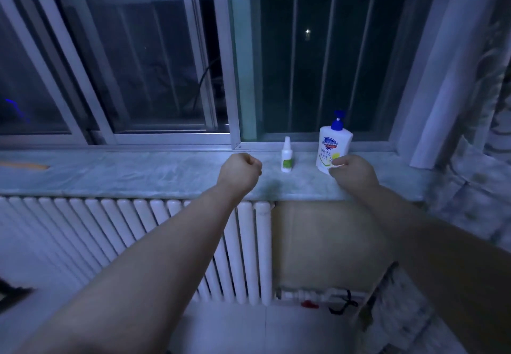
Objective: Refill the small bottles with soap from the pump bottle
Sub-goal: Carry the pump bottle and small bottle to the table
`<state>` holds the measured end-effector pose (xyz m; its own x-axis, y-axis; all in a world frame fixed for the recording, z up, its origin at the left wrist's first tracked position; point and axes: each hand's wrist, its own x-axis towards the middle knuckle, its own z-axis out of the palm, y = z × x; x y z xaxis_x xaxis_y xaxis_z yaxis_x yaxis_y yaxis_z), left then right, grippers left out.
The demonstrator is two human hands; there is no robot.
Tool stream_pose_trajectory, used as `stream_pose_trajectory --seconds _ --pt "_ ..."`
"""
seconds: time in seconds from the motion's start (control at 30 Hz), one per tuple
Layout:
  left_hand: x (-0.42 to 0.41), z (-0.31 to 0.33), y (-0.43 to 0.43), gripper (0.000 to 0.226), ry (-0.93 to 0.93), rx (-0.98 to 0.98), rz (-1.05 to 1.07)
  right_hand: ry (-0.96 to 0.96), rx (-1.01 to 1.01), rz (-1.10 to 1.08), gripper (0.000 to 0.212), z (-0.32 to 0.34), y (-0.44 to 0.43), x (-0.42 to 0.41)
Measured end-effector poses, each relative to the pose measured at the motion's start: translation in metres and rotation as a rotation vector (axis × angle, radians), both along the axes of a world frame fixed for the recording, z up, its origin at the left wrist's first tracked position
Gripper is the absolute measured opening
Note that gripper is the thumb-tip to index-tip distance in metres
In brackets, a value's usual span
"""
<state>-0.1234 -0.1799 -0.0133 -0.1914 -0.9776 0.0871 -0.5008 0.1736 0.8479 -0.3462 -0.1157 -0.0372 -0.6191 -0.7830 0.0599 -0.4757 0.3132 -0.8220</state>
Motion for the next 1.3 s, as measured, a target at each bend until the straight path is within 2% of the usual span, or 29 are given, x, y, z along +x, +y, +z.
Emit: stream_pose_trajectory --seconds 0.2,0.33,0.43,0.5,0.6,0.7,0.9,1.13,1.3 --pt "-0.065 -0.009 -0.054 0.018 -0.056 0.019 0.027 0.045 0.063 -0.046 0.050 -0.008 -0.048 -0.068" --pt "-0.099 -0.021 -0.073 0.003 -0.110 0.055 0.030 -0.007 0.077 -0.057 0.070 -0.010 -0.069 -0.091" --pt "-0.117 -0.028 -0.087 0.036 -0.125 0.098 0.058 -0.046 0.063 0.001 0.081 -0.022 -0.094 -0.110" --pt "-0.124 -0.030 -0.094 0.045 -0.150 0.101 0.072 -0.058 0.050 0.018 0.087 -0.036 -0.109 -0.122" --pt "-0.130 -0.034 -0.104 0.050 -0.165 0.136 0.086 -0.140 0.015 0.036 0.073 -0.032 -0.110 -0.113" --pt "-0.134 -0.038 -0.112 0.053 -0.207 0.157 0.089 -0.203 -0.049 0.041 0.069 -0.040 -0.116 -0.113" --pt "-0.145 -0.046 -0.121 0.060 -0.215 0.193 0.112 -0.185 -0.100 0.015 0.058 -0.045 -0.124 -0.117" --pt "-0.159 -0.052 -0.131 0.053 -0.228 0.183 0.116 -0.164 -0.118 0.051 0.052 -0.046 -0.119 -0.119" --pt "-0.167 -0.059 -0.134 0.034 -0.238 0.123 0.128 -0.173 -0.150 0.062 0.054 -0.046 -0.118 -0.118"
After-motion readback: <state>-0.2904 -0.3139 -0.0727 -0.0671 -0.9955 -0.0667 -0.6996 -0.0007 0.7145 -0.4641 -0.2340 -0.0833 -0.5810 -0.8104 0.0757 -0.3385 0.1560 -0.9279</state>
